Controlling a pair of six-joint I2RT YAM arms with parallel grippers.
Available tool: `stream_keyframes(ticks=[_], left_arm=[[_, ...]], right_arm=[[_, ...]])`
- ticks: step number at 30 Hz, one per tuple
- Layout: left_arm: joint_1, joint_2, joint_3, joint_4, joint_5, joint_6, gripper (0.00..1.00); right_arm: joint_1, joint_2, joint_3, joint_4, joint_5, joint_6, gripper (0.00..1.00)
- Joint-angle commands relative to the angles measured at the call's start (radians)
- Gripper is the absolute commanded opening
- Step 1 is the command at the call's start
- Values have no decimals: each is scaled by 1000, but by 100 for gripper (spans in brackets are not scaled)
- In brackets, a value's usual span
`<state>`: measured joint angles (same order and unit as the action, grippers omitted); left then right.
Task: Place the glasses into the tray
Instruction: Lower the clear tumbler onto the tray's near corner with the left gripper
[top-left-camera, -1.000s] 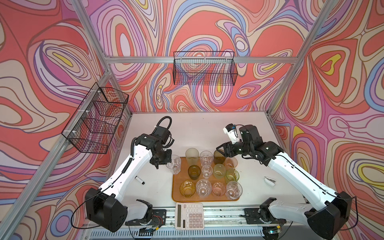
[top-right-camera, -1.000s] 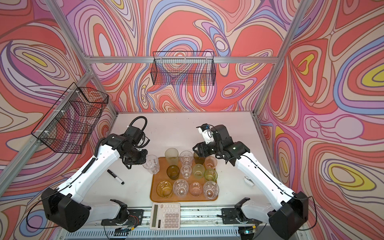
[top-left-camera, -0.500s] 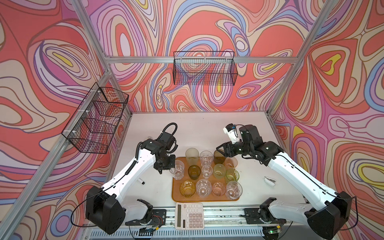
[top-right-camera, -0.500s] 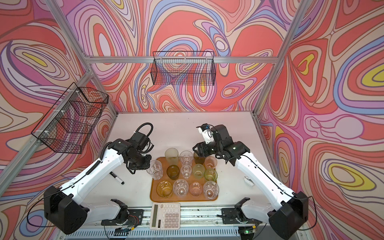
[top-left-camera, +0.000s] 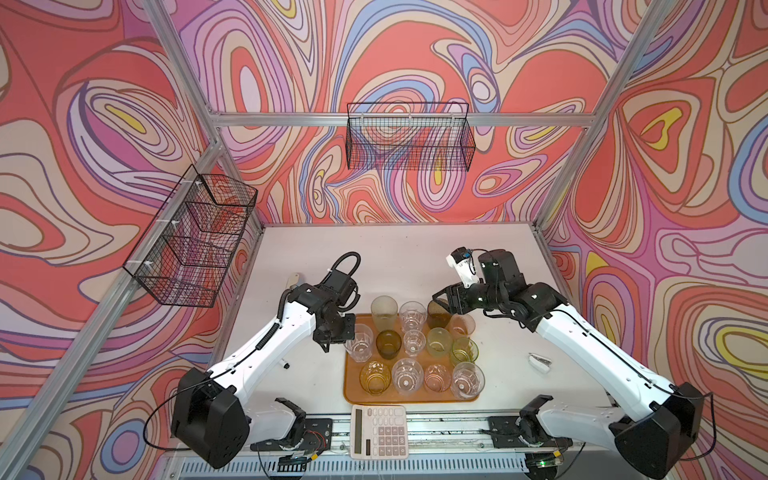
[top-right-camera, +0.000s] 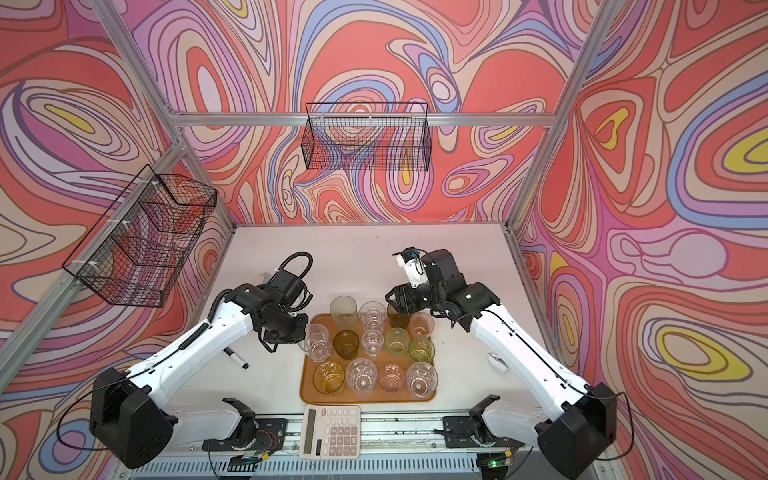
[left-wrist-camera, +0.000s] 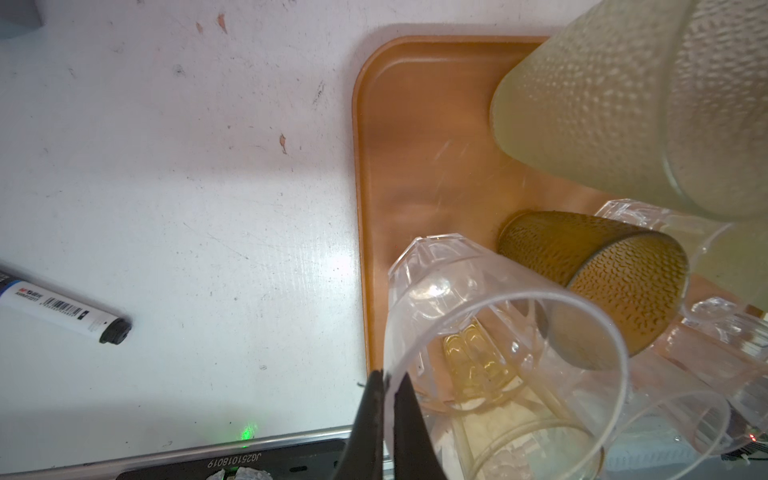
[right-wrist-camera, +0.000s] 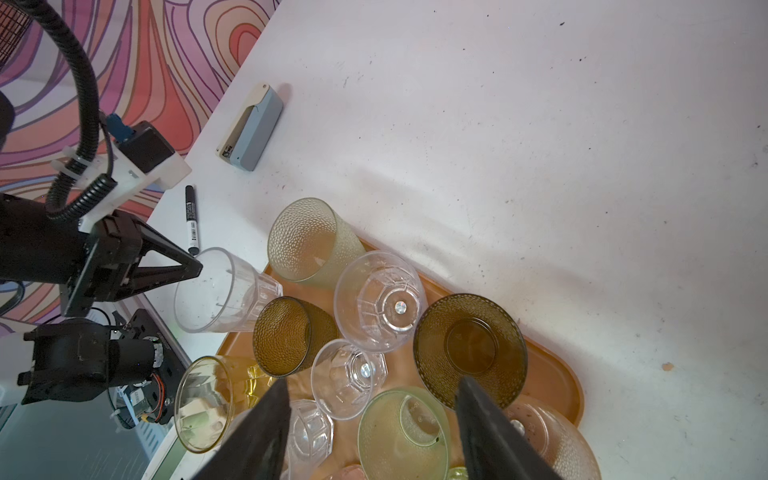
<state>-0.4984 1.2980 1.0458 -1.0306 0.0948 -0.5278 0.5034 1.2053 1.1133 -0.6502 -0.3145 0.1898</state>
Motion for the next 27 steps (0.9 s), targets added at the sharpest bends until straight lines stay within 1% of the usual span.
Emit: stream_keyframes(ticks=[1, 9, 20, 27], left_arm=[[-7, 11, -18, 22, 3, -12, 0], [-12, 23, -44, 61, 8, -19, 0], [-23, 44, -52, 67, 1, -21, 0], [-29, 44, -66, 73, 7, -21, 3]], right_arm=[[-4, -11, -12, 7, 3, 5, 66], [-5, -7, -12, 10, 3, 5, 66], [-4, -7, -14, 9, 3, 3, 66], [-4, -3, -13, 13, 2, 3, 66]])
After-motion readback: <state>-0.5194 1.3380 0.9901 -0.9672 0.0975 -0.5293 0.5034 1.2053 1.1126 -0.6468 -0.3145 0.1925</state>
